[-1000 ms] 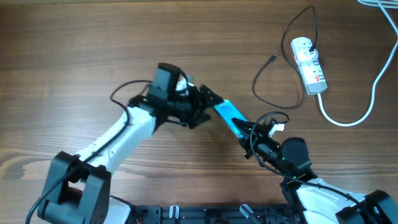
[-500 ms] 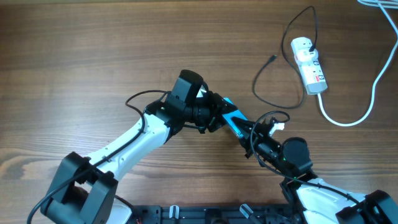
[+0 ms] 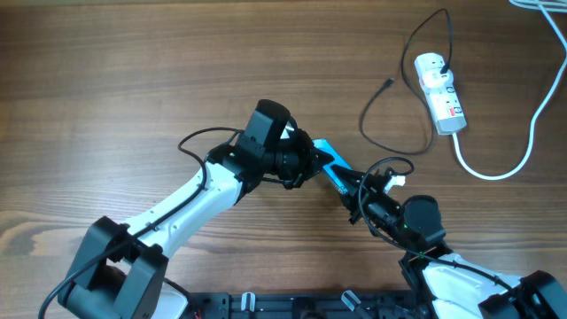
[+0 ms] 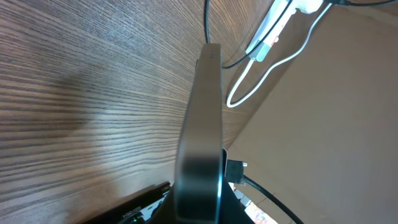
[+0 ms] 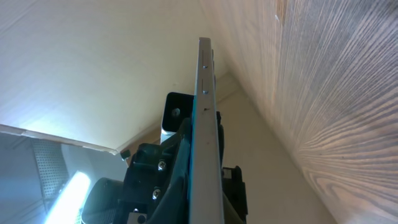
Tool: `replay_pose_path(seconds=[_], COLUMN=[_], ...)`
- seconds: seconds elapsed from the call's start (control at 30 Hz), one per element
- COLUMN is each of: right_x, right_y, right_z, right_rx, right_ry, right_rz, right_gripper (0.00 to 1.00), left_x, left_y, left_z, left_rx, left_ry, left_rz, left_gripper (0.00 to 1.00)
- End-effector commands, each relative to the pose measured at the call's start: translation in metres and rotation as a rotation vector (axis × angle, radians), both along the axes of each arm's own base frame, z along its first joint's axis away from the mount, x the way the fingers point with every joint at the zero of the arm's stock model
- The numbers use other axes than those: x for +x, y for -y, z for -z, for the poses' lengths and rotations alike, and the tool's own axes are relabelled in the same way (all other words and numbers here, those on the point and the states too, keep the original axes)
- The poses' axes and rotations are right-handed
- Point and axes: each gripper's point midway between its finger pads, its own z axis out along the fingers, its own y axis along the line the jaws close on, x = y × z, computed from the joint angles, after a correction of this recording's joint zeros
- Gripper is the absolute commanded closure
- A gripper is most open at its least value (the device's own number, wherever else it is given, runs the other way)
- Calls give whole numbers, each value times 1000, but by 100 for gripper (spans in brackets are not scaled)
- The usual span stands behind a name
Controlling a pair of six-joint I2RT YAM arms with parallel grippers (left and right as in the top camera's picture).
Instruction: Plug charger to phone and switch on socket
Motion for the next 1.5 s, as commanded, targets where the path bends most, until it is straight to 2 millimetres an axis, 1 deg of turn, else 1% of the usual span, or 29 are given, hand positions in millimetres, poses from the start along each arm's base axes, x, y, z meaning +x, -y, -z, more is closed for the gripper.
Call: replay_pose_path(seconds=[0.0, 0.1, 0.13, 0.2, 0.3, 0.37, 0.4, 0.43, 0.5, 0.57, 0.63, 0.67, 0.73, 0.8, 0.87, 0.9, 0.97, 1.0, 1.03, 1.1, 1.13, 1.17, 1.2, 1.23, 1.27, 1.37, 1.4, 1.43, 1.47], right_x=[-2, -2, -2, -2, -2, -4, -5, -4, 3, 6, 9, 11, 17, 32, 51, 65, 79, 86, 92, 99, 104, 111, 120, 128, 144, 177, 193, 204, 216], right_y=[-9, -9, -9, -9, -9, -8, -7, -5, 2, 8, 16, 19, 17, 9, 9, 17, 33, 47, 55, 66, 76, 86, 98, 105, 111, 124, 126, 126, 126], right_z=[-9, -9, -9, -9, -6, 11, 19, 20, 22, 33, 44, 49, 53, 52, 42, 28, 7, -9, -25, -48, -61, -66, -66, -59, -43, -5, 8, 18, 25], right_rx=[-15, -15, -15, -15, -23, -61, -120, -195, -426, -618, -800, -862, -924, -1025, -1145, -1252, -1384, -1463, -1524, -1563, -1565, -1567, -1564, -1556, -1554, -1568, -1579, -1589, -1593], right_ry=[51, 50, 50, 50, 42, -18, 3, 74, 287, 403, 496, 506, 510, 502, 465, 422, 365, 311, 301, 284, 258, 236, 206, 188, 176, 75, 38, 14, -15], right_rz=[-50, -50, -51, -50, -51, -54, -62, -65, -50, -64, -74, -80, -128, -216, -275, -283, -257, -219, -202, -181, -158, -131, -98, -90, -104, -132, -168, -197, -220], right_gripper=[85, 51, 44, 34, 23, 17, 16, 16, 16, 14, 12, 9, 8, 8, 8, 8, 8, 5, 4, 4, 5, 11, 14, 14, 14, 14, 19, 27, 30], left_x=[2, 9, 13, 22, 34, 40, 39, 37, 31, 22, 12, 7, 5, 7, 9, 13, 15, 17, 19, 18, 16, 14, 12, 11, 11, 9, 9, 8, 8], left_y=[-2, -9, -12, -22, -43, -63, -67, -70, -79, -83, -81, -79, -80, -80, -81, -82, -84, -86, -89, -90, -90, -91, -91, -91, -91, -91, -91, -90, -89], left_z=[3, 4, 4, 4, 9, 11, 3, -7, -31, -50, -61, -67, -66, -64, -56, -44, -34, -25, -14, -7, -4, -1, 0, 0, 1, 1, 1, 1, 1], left_rx=[21, 27, 29, 41, 74, 72, 7, -64, -220, -337, -399, -434, -432, -415, -380, -336, -304, -270, -221, -204, -201, -197, -195, -195, -195, -195, -195, -195, -195], left_ry=[-4, 4, 12, 54, 84, 79, 78, 75, 92, 126, 182, 231, 265, 323, 320, 310, 309, 289, 274, 284, 282, 280, 284, 280, 277, 266, 266, 266, 265], left_rz=[-31, -54, -60, -59, -71, -69, -31, 9, 95, 182, 259, 310, 328, 345, 331, 313, 308, 292, 277, 293, 300, 311, 321, 321, 321, 320, 322, 324, 327], left_gripper=[96, 96, 96, 96, 96, 96, 96, 96, 96, 96, 96, 96, 96, 96, 96, 96, 96, 96, 96, 96, 96, 96, 96, 96, 96, 96, 96, 96, 96])
